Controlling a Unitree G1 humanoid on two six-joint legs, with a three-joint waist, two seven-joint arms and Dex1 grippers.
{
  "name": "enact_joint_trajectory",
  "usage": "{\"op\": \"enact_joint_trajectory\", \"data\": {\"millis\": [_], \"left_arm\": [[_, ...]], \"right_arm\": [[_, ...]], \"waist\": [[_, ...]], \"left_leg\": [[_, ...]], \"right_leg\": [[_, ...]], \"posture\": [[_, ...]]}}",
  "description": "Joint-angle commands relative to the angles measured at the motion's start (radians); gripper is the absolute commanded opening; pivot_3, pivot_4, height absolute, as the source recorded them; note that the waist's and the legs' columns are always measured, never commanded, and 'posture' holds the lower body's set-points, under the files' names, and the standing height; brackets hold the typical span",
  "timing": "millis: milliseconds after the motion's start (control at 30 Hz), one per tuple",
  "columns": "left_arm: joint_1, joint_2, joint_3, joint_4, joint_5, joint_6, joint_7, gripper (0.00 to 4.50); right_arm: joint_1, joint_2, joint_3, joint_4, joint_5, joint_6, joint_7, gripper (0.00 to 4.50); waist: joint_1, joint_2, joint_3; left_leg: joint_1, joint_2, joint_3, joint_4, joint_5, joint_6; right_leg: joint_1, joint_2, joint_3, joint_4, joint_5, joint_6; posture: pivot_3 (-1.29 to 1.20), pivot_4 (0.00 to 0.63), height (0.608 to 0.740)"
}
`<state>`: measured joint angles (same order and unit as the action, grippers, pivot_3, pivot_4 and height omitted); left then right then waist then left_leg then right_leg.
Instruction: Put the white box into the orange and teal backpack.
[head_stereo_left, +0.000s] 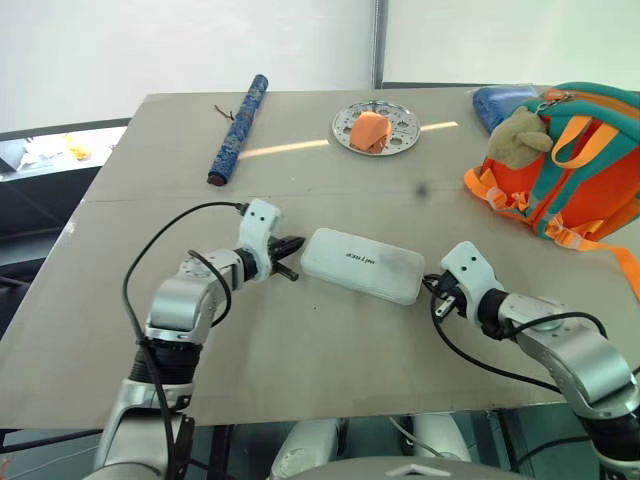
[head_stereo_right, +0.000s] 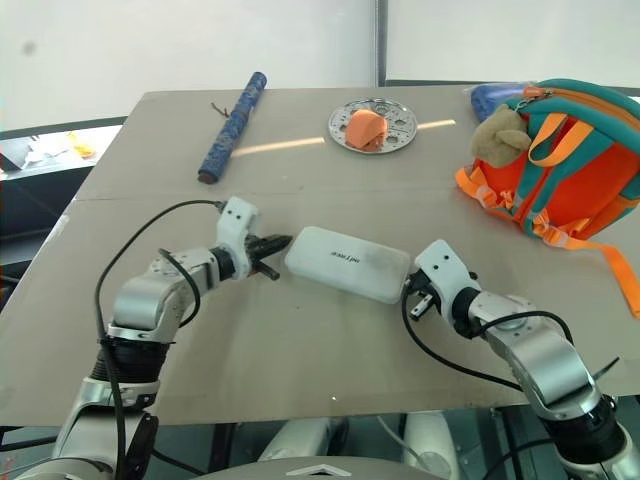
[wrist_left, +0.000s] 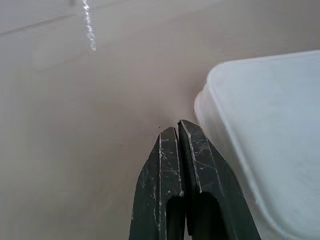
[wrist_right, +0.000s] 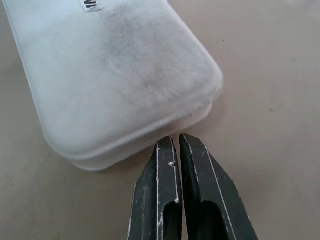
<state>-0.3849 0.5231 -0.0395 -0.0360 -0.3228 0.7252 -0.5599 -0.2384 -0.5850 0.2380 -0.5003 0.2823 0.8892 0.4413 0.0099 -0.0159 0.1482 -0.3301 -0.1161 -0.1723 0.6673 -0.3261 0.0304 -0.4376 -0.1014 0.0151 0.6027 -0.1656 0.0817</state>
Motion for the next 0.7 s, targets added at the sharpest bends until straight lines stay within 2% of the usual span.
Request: {"op": "enact_joint_trajectory", "data": {"millis": [33, 200, 367, 467, 567, 667, 700], "left_arm": [[0.068, 0.018, -0.032, -0.085, 0.008, -0.001, -0.032, 0.06], [0.180, 0.029, -0.001, -0.194, -0.012, 0.010, -0.029, 0.06], [0.264, 0.006, 0.077, -0.256, -0.041, 0.055, 0.011, 0.06], [0.281, -0.010, 0.147, -0.268, -0.117, 0.145, 0.016, 0.06], [0.272, 0.002, 0.271, -0.230, -0.238, 0.296, 0.007, 0.85], [0.237, 0.035, 0.377, -0.171, -0.332, 0.388, -0.011, 2.39], [0.225, 0.045, 0.400, -0.156, -0.362, 0.419, -0.018, 2.74]], "right_arm": [[-0.106, -0.008, 0.041, 0.111, -0.051, -0.099, 0.069, 0.00], [-0.218, -0.014, 0.039, 0.253, -0.080, -0.187, 0.161, 0.00], [-0.247, -0.037, 0.063, 0.351, -0.123, -0.270, 0.251, 0.00], [-0.242, -0.037, 0.063, 0.381, -0.137, -0.303, 0.279, 0.00], [-0.237, -0.025, 0.054, 0.408, -0.151, -0.325, 0.282, 0.00], [-0.229, -0.020, 0.045, 0.420, -0.164, -0.339, 0.284, 0.00], [-0.228, -0.018, 0.042, 0.422, -0.166, -0.339, 0.283, 0.00]], "waist": [[-0.008, 0.000, 0.000], [-0.005, 0.000, 0.000], [0.000, 0.000, 0.000], [-0.001, 0.000, 0.000], [-0.002, 0.000, 0.000], [-0.007, 0.000, 0.000], [-0.010, 0.000, 0.000]], "left_leg": [[0.000, 0.000, 0.000, 0.000, 0.000, 0.000], [0.000, 0.001, 0.000, 0.000, 0.000, 0.000], [0.000, 0.001, 0.000, -0.001, 0.000, 0.000], [0.000, 0.001, 0.000, -0.001, 0.000, 0.000], [0.001, 0.001, 0.000, -0.001, 0.000, 0.000], [0.001, 0.002, 0.000, 0.000, 0.000, -0.001], [0.001, 0.002, 0.000, 0.000, 0.000, -0.001]], "right_leg": [[0.000, 0.000, 0.000, 0.000, 0.000, 0.000], [0.000, 0.001, 0.001, 0.000, 0.000, 0.000], [0.000, 0.001, 0.001, 0.000, 0.000, 0.000], [0.000, 0.001, 0.001, 0.000, 0.000, 0.000], [-0.001, 0.001, 0.001, 0.002, 0.000, 0.000], [-0.001, 0.002, 0.001, 0.003, 0.000, 0.000], [-0.001, 0.002, 0.001, 0.004, 0.000, 0.000]], "posture": [[0.00, 0.150, 0.733], [0.00, 0.150, 0.733], [0.00, 0.150, 0.733], [0.00, 0.150, 0.733], [0.00, 0.150, 0.733], [0.00, 0.150, 0.733], [0.00, 0.150, 0.733]]}}
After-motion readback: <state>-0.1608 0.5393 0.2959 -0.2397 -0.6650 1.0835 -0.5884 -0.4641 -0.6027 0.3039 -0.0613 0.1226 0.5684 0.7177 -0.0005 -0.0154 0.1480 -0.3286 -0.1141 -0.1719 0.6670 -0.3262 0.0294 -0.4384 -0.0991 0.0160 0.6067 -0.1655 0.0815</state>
